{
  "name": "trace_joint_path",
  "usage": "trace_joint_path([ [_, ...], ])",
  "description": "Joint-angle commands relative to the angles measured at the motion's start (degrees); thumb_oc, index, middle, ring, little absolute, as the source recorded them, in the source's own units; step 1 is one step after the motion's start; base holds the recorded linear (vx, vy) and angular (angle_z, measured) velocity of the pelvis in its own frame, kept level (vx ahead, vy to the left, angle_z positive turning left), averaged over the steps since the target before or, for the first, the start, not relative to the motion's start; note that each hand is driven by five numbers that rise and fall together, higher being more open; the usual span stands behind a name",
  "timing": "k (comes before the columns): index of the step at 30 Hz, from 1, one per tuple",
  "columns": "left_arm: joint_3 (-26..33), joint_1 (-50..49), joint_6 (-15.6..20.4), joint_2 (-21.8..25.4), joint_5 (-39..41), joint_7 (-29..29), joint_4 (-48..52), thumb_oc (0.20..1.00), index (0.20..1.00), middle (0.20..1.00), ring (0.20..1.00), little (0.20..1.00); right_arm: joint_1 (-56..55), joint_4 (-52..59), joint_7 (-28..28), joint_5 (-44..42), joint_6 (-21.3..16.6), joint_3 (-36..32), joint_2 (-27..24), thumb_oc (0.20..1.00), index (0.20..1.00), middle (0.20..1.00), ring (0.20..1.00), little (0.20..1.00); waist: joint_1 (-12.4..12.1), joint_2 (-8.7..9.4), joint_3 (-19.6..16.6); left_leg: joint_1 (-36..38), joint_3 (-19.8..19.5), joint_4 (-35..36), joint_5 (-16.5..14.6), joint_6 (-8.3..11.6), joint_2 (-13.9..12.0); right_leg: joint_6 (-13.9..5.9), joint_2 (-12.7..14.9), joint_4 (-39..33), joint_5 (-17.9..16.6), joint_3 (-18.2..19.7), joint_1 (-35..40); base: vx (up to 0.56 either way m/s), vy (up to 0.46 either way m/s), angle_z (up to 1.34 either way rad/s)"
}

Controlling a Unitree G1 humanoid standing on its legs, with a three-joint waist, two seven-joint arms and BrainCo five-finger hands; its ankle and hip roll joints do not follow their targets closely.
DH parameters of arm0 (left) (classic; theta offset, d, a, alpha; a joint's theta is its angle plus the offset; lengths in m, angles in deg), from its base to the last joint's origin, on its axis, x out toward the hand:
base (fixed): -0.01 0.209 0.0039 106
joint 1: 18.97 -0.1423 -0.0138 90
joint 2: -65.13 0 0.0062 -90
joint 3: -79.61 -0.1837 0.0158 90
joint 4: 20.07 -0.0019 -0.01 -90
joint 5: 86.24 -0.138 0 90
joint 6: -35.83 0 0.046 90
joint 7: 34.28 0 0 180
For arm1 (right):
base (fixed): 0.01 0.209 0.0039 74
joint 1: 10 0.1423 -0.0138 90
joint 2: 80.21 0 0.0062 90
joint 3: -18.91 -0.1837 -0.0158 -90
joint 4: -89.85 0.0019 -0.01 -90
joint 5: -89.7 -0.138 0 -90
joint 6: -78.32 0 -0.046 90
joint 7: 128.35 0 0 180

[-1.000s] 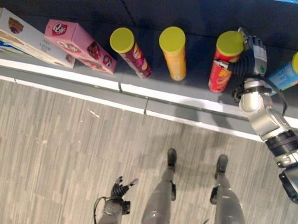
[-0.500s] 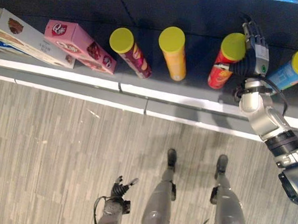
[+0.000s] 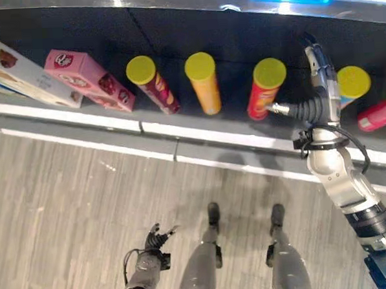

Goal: Put the goods on the table back onto the shelves and tidy them up.

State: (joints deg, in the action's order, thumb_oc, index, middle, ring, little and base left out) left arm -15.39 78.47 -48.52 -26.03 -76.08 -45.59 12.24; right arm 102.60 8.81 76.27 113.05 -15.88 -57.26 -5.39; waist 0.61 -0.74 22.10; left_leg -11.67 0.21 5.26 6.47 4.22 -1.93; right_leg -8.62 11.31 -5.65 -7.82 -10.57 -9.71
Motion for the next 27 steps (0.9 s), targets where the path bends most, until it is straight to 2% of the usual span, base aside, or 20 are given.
trace_joint_path([
  [1,-1.03,-1.28,-0.39,1.76,-2.25,-0.33,-4.42,1.000,1.000,1.000,1.000,1.000,-2.11,2.77,-5.83,-4.23,-5.16,0.14,-1.44,1.000,1.000,1.000,1.000,1.000,0.25,1.60,-5.97,2.45,3.16,-0.91,-6.26,0.05,0.07,-4.15,3.38,4.52,6.46,1.46,2.38,0.05,0.023,-0.23],
  [6,-0.60,-2.99,-0.50,1.78,-4.24,0.79,-3.67,1.000,1.000,1.000,1.000,1.000,-7.27,3.90,-11.04,-4.93,-5.91,0.90,-2.37,1.000,1.000,1.000,1.000,1.000,1.32,2.72,-8.65,6.65,4.68,-1.43,-8.24,-0.97,0.18,-4.40,3.30,5.33,6.98,2.67,4.92,0.05,0.062,-0.17],
  [11,-0.60,-3.12,-0.50,1.71,-4.40,0.80,-3.52,1.000,1.000,1.000,1.000,1.000,-8.02,4.51,-11.46,-4.61,-6.05,0.88,-2.42,1.000,1.000,1.000,1.000,1.000,1.47,2.94,-8.98,7.23,4.87,-1.58,-8.58,-1.18,0.28,-4.41,3.29,5.55,6.99,3.07,5.14,0.02,0.027,-0.19],
  [13,-1.42,-3.12,-0.35,2.20,-5.78,1.52,-2.43,1.000,1.000,1.000,1.000,1.000,-10.28,5.64,-13.56,-4.15,-6.49,1.70,-2.15,1.000,1.000,1.000,1.000,1.000,3.30,3.73,-10.14,9.79,6.49,-2.08,-9.93,-2.18,0.63,-4.95,3.39,7.88,6.11,5.88,4.85,-0.02,0.139,-0.02],
  [15,-1.43,-2.73,-0.21,2.64,-5.75,1.59,-2.07,1.000,1.000,1.000,1.000,1.000,-9.54,5.45,-13.85,-4.43,-6.27,2.13,-2.11,1.000,1.000,1.000,1.000,1.000,3.52,4.05,-9.49,10.05,7.92,-2.52,-10.14,-2.53,0.26,-5.28,2.86,9.74,5.36,7.37,3.16,-0.11,0.041,-0.35],
  [19,-1.03,-3.58,-0.78,3.56,-5.93,2.12,-1.35,1.000,1.000,1.000,1.000,1.000,-9.89,4.52,-13.80,-5.42,-5.95,1.10,-1.92,1.000,1.000,1.000,1.000,1.000,3.29,4.15,-8.98,9.50,10.76,-4.57,-10.37,-2.45,-2.66,-4.48,4.00,10.81,5.71,4.96,2.63,-0.15,-0.090,-0.86],
  [21,-0.26,-4.16,-1.08,3.98,-5.81,2.22,-1.63,1.000,1.000,1.000,1.000,1.000,-10.66,4.17,-13.98,-5.60,-5.74,-0.06,-2.39,1.000,1.000,1.000,1.000,1.000,3.00,4.04,-9.49,8.42,11.99,-5.64,-10.18,-2.01,-4.77,-3.97,6.37,11.09,4.51,3.11,3.78,-0.15,-0.175,-0.65],
  [24,0.51,-5.53,-1.27,4.32,-6.01,2.25,-2.02,1.000,1.000,1.000,1.000,1.000,-12.74,3.72,-13.35,-5.45,-5.29,-2.83,-2.79,1.000,1.000,1.000,1.000,1.000,2.35,4.63,-10.63,7.25,13.60,-7.12,-9.94,-1.07,-7.38,-4.80,10.19,10.95,0.12,1.49,5.64,-0.12,-0.278,-0.70],
  [25,1.01,-5.87,-1.30,4.62,-6.01,2.35,-2.08,1.000,1.000,1.000,1.000,1.000,-14.95,3.72,-12.79,-5.00,-5.02,-5.20,-3.03,1.000,1.000,1.000,1.000,1.000,2.27,5.32,-11.36,6.69,14.52,-8.04,-9.83,-0.18,-8.93,-5.78,11.58,10.12,-3.06,1.33,6.56,-0.10,-0.320,-0.74],
  [26,1.00,-5.87,-1.30,4.62,-6.01,2.35,-2.08,1.000,1.000,1.000,1.000,1.000,-14.96,3.72,-12.79,-5.01,-5.01,-5.21,-3.03,1.000,1.000,1.000,1.000,1.000,2.25,5.31,-11.36,6.70,14.53,-8.06,-9.84,-0.18,-8.94,-5.78,11.57,10.11,-3.06,1.34,6.56,-0.12,-0.478,-0.45],
  [27,1.62,-5.95,-1.31,4.92,-5.70,2.21,-1.85,1.000,1.000,1.000,1.000,1.000,-16.59,3.41,-11.84,-4.45,-4.76,-7.79,-3.65,1.000,1.000,1.000,1.000,1.000,2.52,6.00,-11.96,5.95,15.30,-8.79,-9.17,1.03,-10.80,-6.38,11.90,8.90,-4.09,1.35,7.21,-0.07,-0.370,-0.24],
])
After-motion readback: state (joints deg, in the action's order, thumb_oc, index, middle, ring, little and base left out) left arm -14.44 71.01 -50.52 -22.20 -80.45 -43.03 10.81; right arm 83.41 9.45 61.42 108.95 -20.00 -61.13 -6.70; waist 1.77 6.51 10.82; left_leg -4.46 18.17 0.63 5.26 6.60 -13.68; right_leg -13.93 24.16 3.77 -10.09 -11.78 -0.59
